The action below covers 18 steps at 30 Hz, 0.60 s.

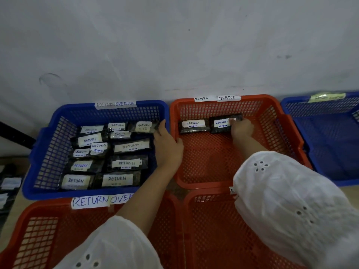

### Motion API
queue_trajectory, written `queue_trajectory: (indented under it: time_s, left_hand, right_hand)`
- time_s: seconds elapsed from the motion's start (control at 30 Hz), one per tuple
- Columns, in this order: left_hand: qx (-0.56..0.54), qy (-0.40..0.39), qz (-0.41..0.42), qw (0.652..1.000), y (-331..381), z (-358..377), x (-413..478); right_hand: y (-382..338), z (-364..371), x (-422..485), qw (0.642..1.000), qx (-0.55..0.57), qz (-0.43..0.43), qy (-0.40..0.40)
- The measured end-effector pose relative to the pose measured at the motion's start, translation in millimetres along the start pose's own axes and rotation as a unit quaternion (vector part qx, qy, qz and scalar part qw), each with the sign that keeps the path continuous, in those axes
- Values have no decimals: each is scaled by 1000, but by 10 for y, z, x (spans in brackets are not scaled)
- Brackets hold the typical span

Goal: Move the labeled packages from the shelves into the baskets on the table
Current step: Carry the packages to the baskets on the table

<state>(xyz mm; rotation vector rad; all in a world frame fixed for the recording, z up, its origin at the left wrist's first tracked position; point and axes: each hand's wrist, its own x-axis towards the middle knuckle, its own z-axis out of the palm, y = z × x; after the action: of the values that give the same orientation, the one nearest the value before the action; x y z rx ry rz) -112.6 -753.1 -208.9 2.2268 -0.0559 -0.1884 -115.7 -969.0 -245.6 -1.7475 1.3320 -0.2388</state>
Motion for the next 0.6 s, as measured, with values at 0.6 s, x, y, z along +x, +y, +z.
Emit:
queue_trajectory:
  time_s: [0.6]
  left_hand:
    - [17,-74,13,997,19,-207,-39]
  right_hand:
    - [1,-116,-251,995,-88,-49,-17]
